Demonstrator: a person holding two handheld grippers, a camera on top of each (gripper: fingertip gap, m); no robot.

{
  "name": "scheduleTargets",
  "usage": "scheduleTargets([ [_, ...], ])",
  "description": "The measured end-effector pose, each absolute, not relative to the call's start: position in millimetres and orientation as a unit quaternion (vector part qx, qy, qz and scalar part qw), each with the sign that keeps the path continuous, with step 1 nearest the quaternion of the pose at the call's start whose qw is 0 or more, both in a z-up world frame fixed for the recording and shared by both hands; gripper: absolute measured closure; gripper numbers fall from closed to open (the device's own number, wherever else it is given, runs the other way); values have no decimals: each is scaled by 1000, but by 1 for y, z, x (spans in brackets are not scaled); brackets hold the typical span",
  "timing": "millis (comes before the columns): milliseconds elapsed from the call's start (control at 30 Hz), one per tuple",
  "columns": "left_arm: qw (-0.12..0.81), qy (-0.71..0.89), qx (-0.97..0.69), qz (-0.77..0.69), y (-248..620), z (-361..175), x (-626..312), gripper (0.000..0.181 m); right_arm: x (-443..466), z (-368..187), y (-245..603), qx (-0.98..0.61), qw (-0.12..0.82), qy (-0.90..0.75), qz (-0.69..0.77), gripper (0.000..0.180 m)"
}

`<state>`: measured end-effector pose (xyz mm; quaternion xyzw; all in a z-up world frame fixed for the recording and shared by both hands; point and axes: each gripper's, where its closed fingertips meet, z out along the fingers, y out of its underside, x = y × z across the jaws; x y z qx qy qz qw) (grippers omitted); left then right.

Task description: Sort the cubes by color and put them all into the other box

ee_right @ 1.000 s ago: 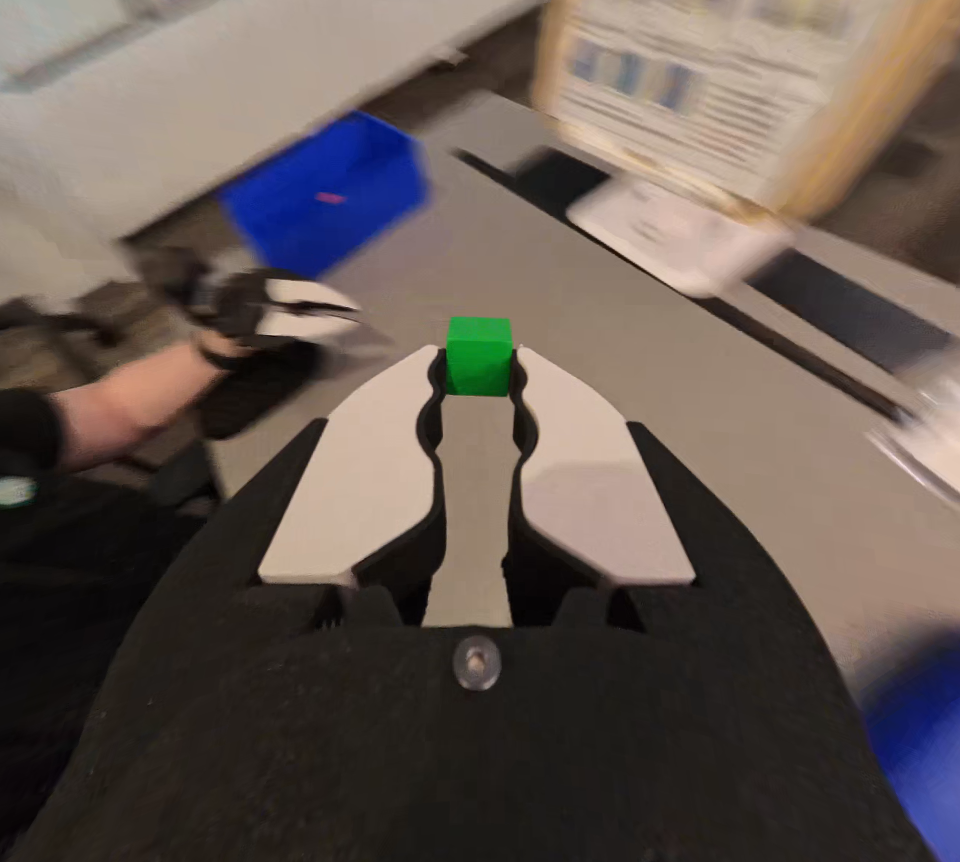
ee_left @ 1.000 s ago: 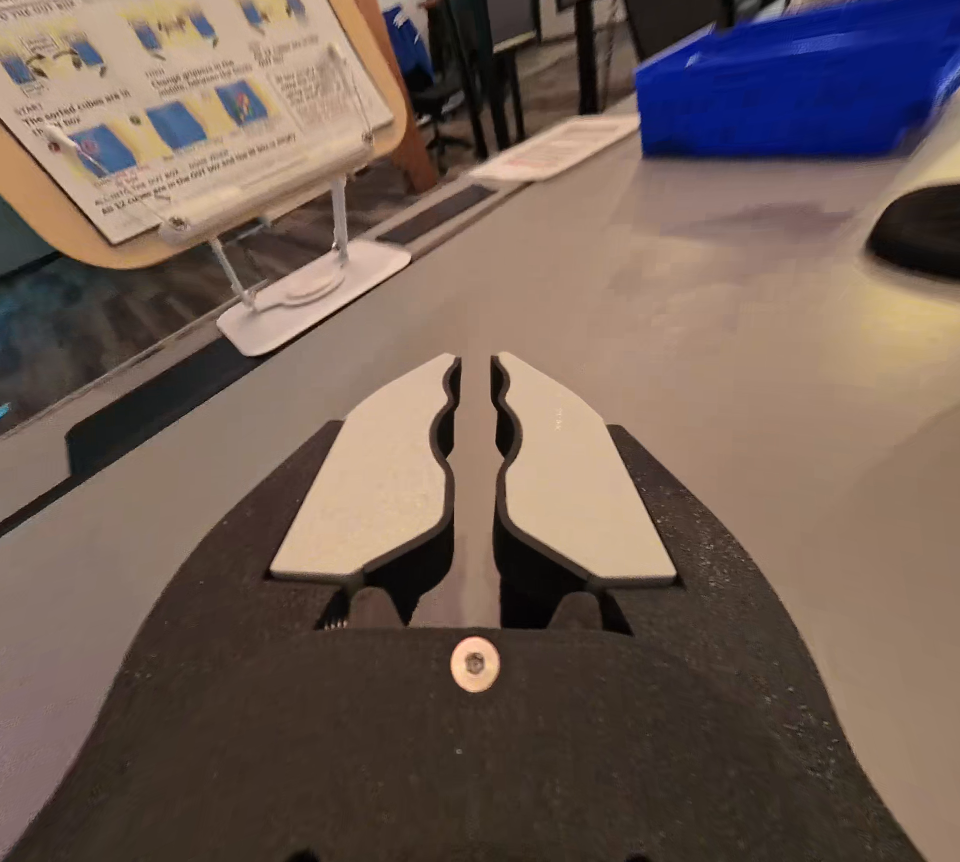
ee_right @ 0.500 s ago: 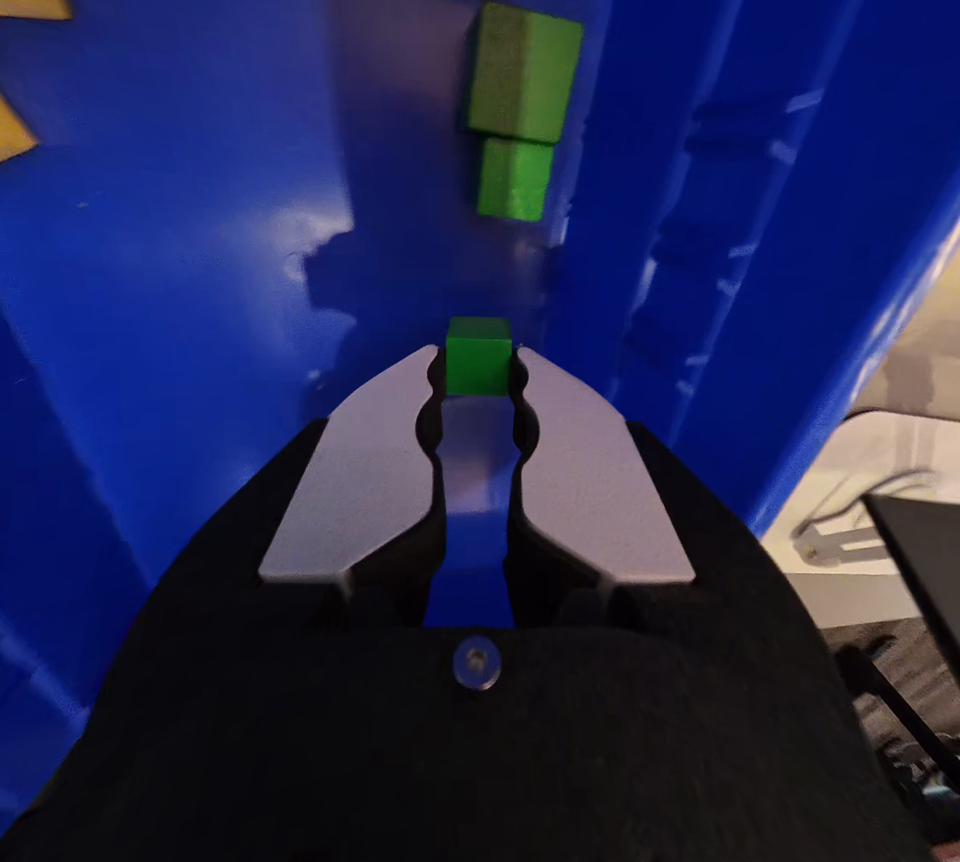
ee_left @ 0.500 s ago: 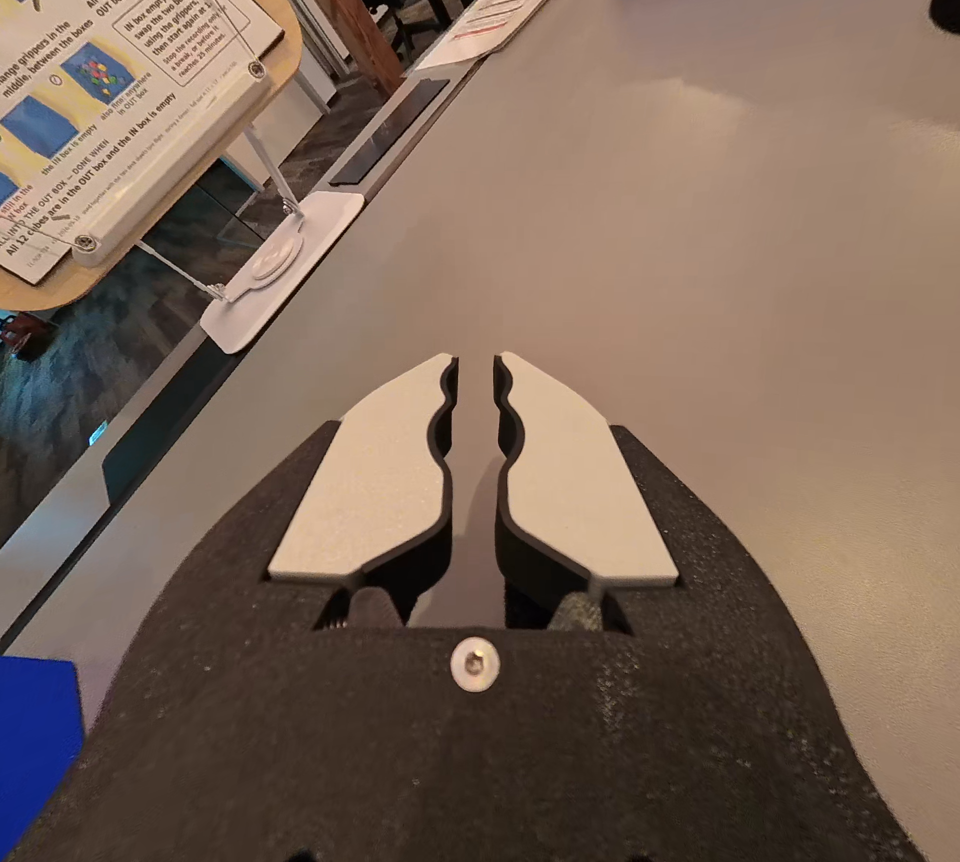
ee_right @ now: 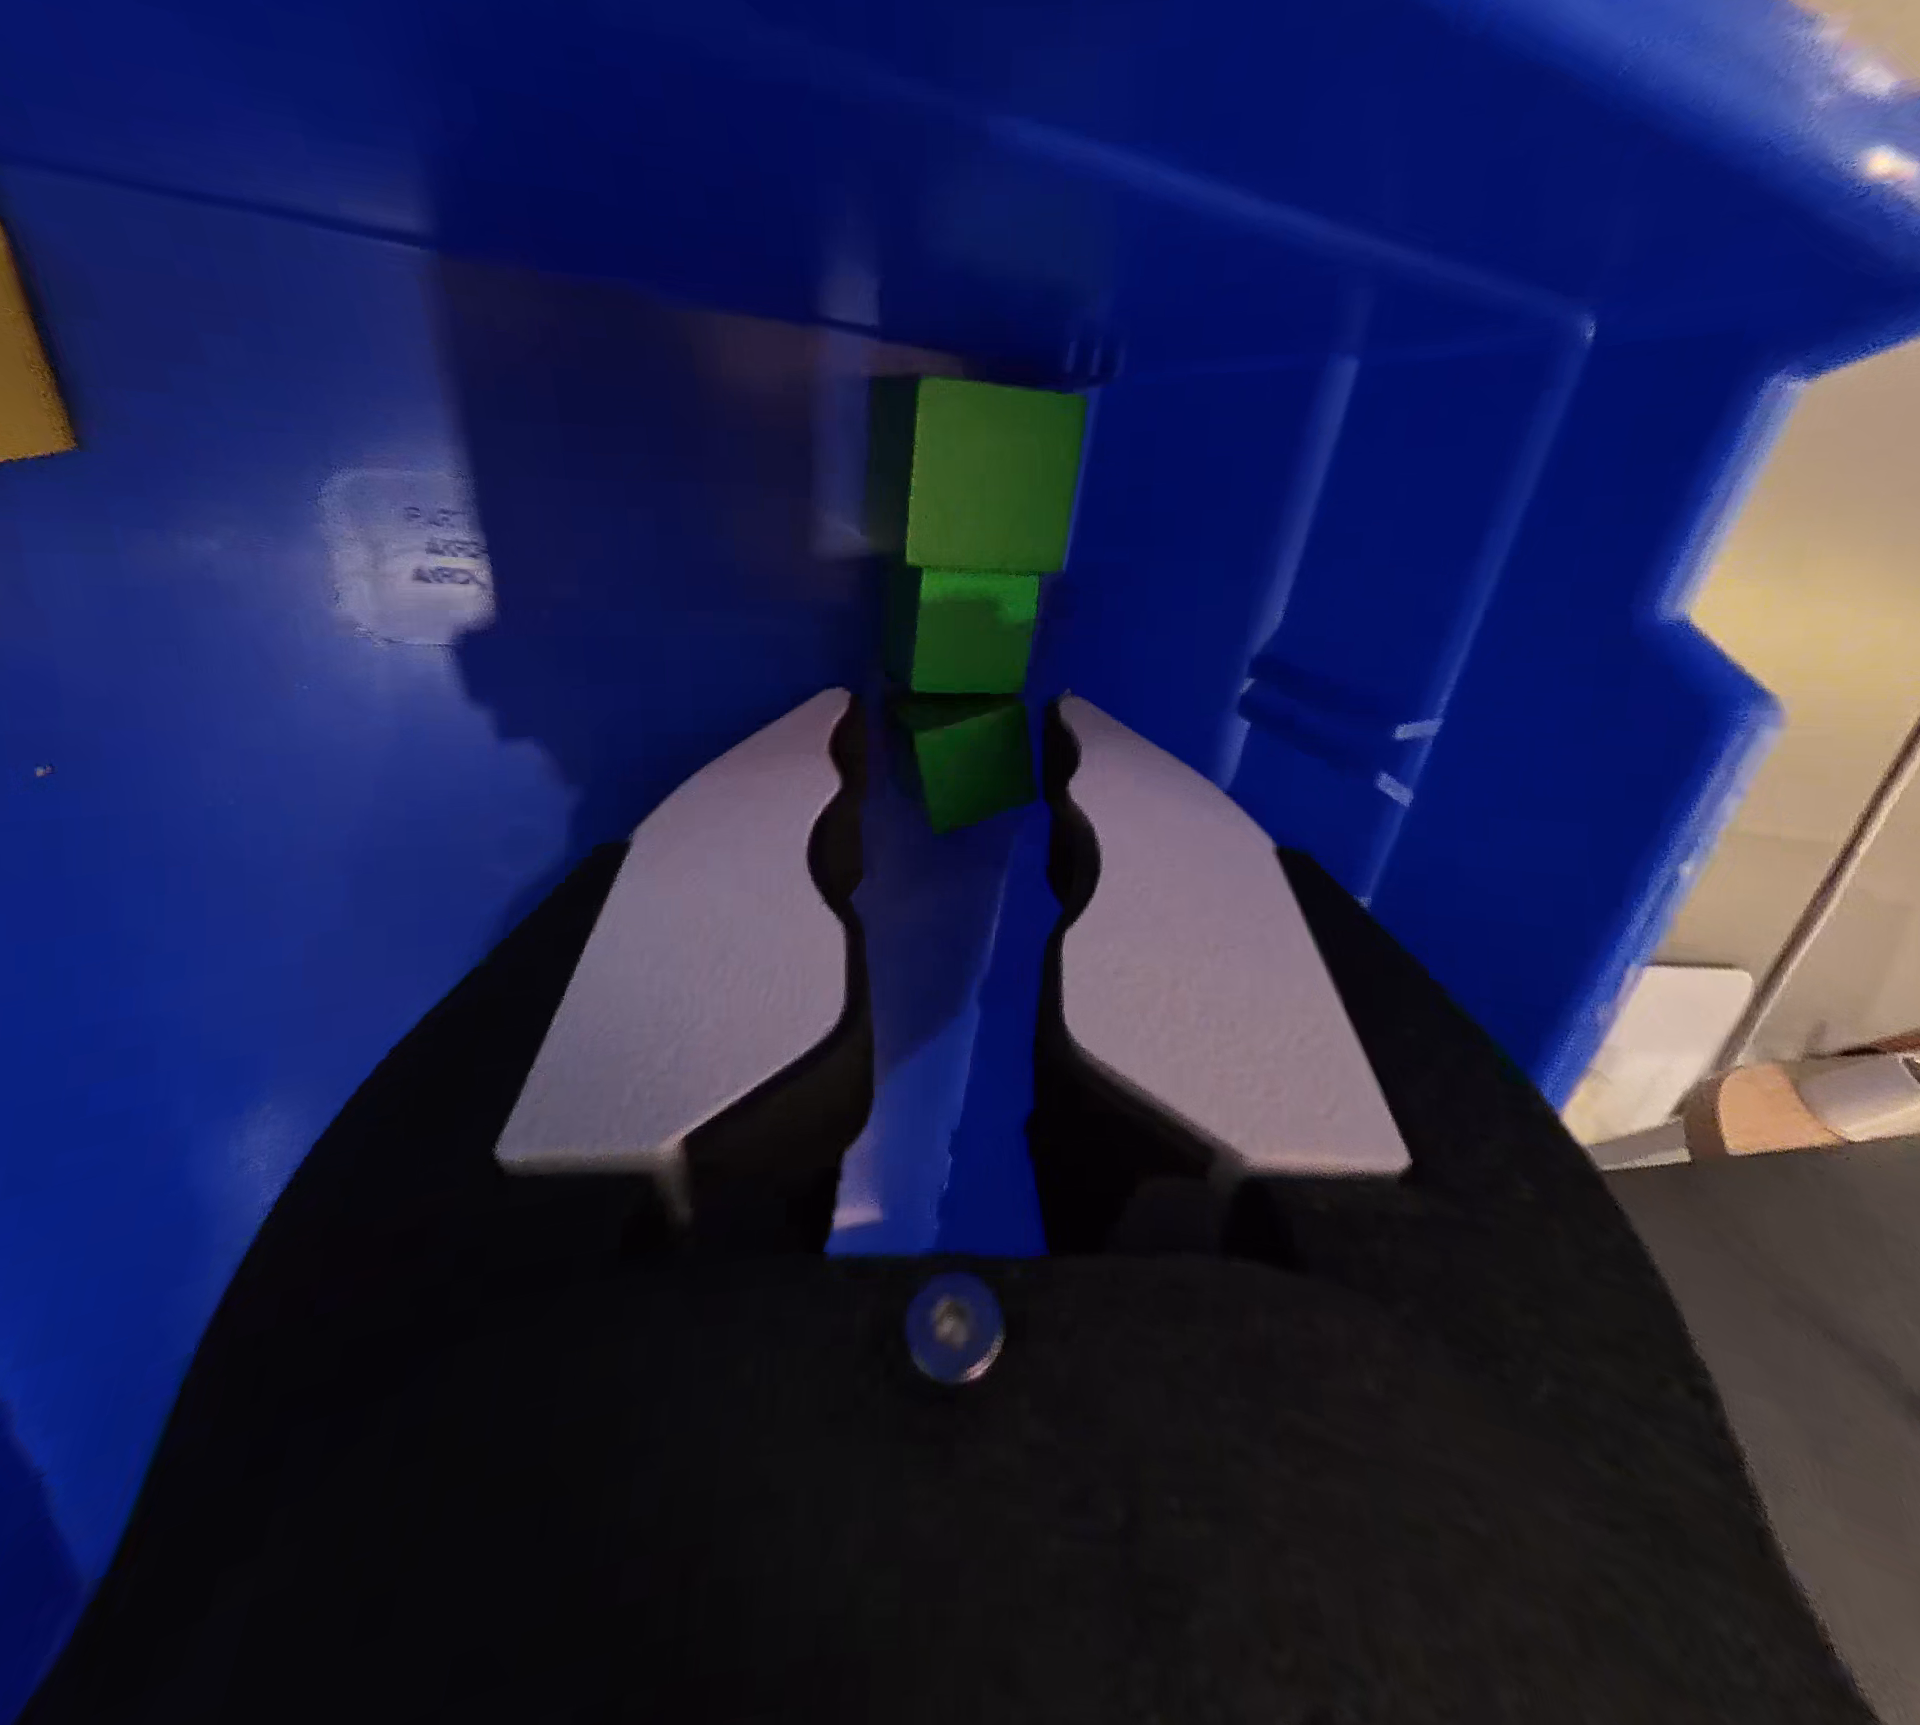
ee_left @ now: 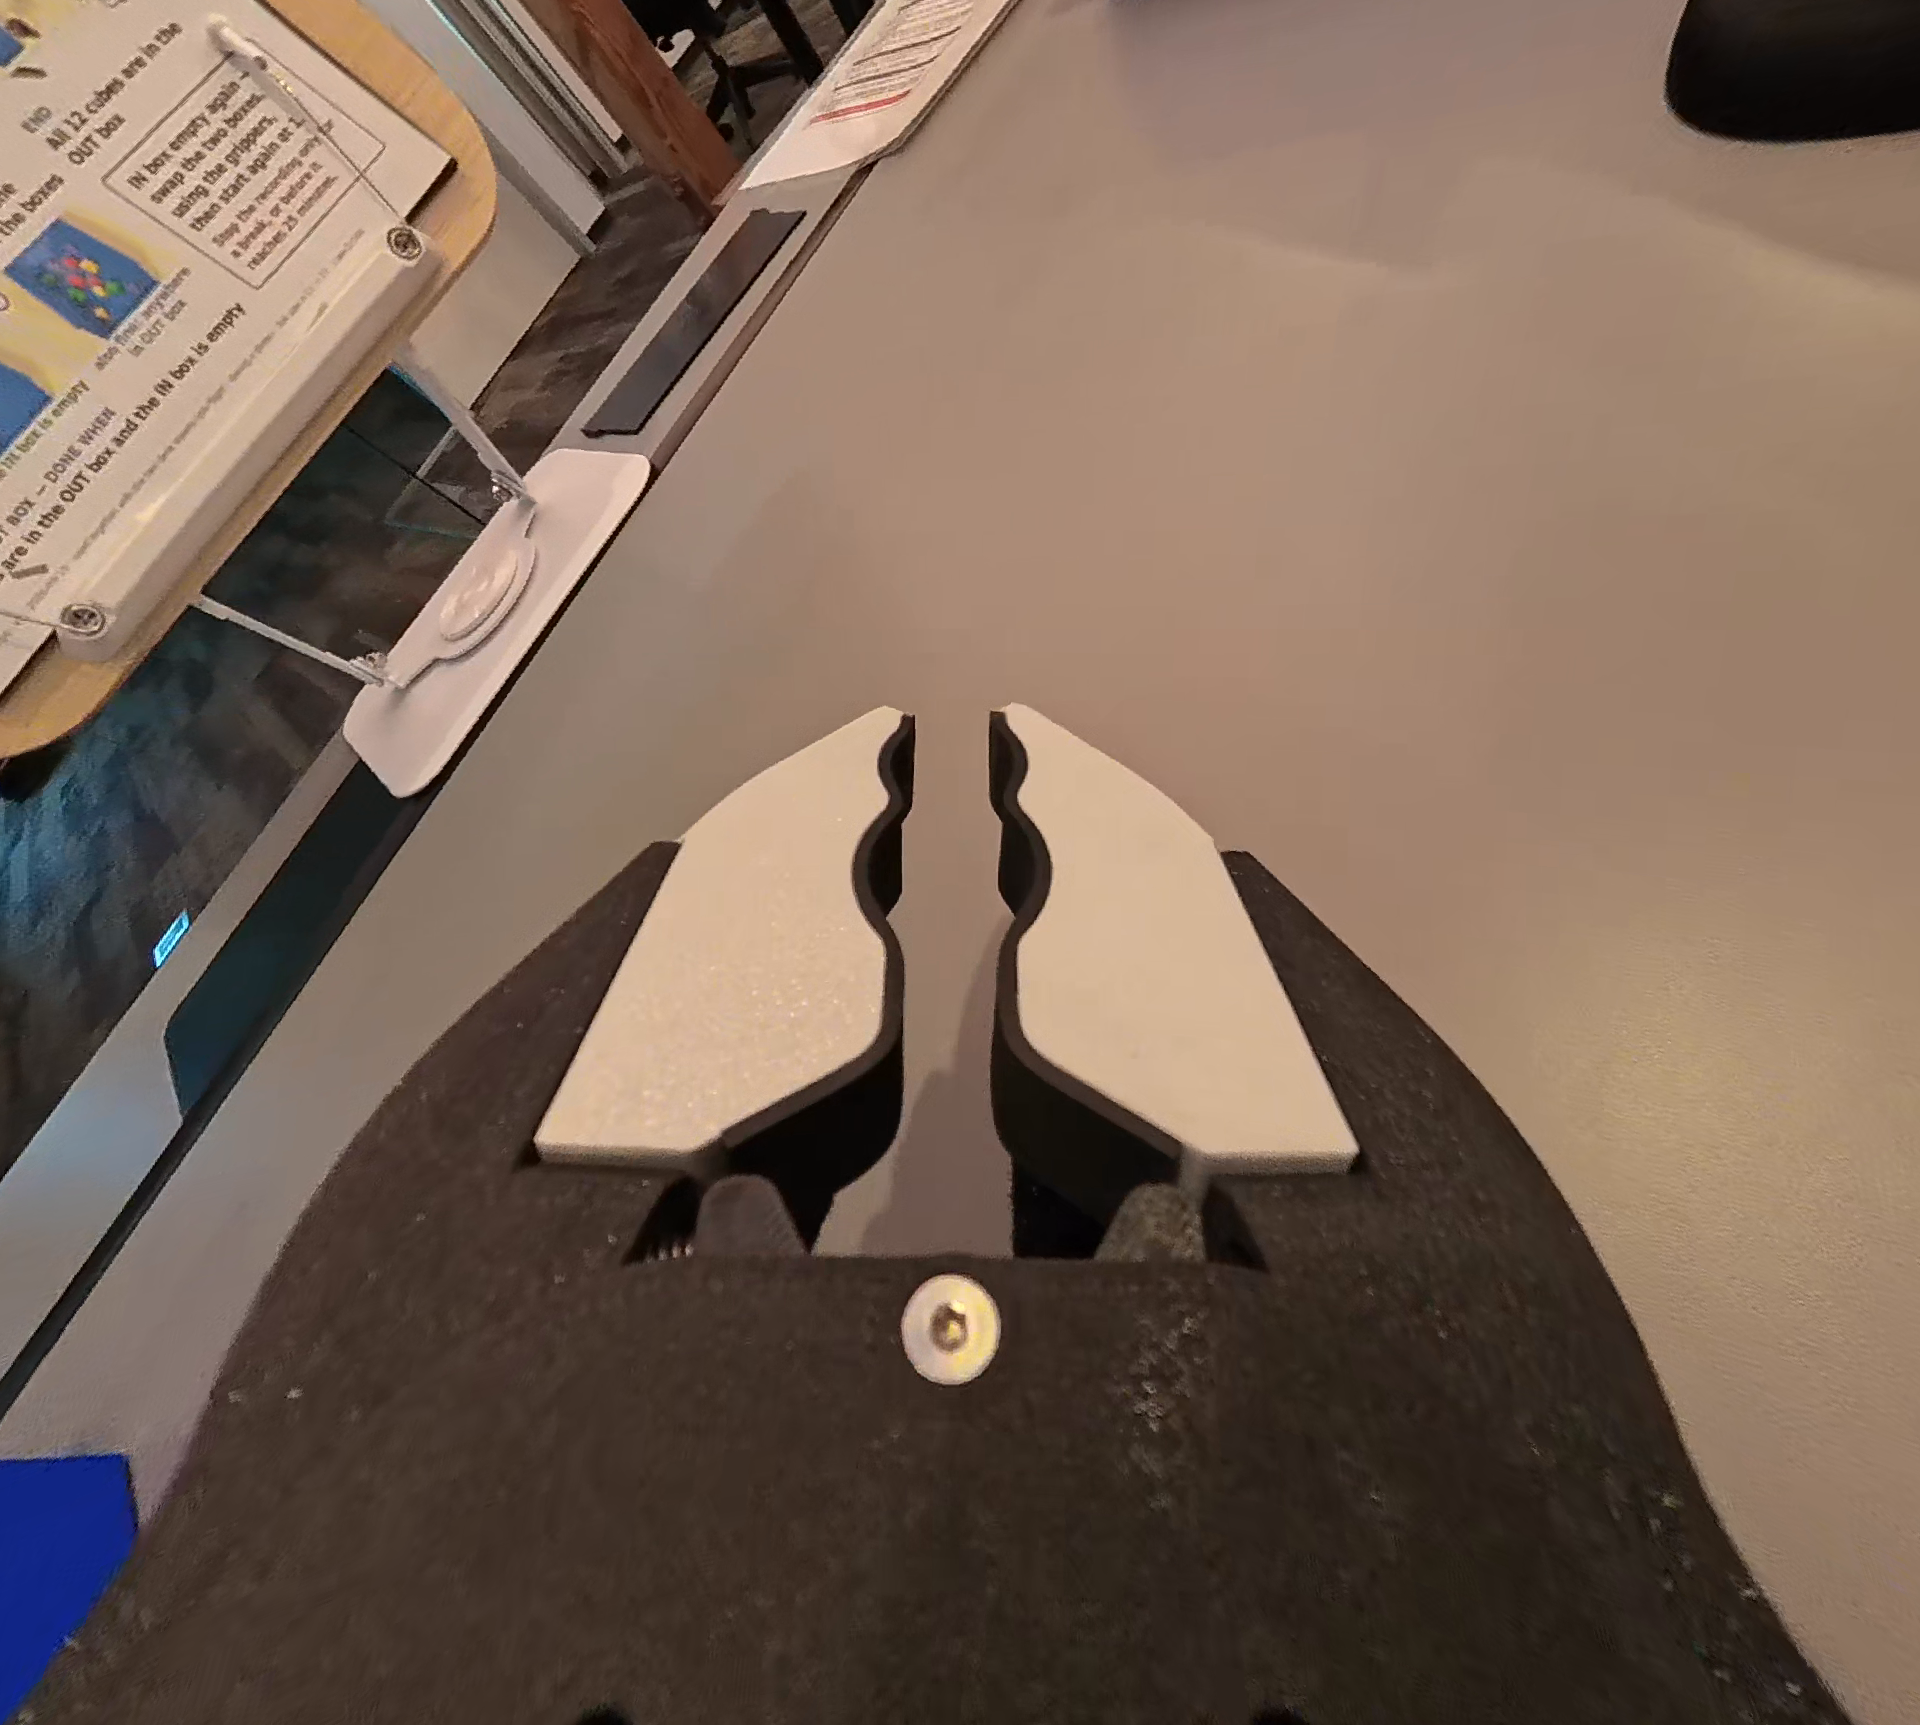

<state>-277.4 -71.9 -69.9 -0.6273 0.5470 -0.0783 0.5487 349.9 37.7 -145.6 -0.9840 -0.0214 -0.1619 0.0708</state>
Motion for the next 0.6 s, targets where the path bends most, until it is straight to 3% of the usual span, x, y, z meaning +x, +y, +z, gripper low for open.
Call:
scheduleTargets([
  [133,551,551,-623,-67,-74,-63,-279,167,335,-110,41,-981,134,-26,-139,139],
  [367,579,496,-647,-15,-61,-32,-327,166,244,41,28,-930,364,-54,-19,139],
  [500,586,419,-691,59,-40,7,-403,164,142,117,0,-854,491,-124,118,142],
  [600,571,364,-722,141,-23,37,-490,163,70,137,-30,-808,513,-198,211,143],
])
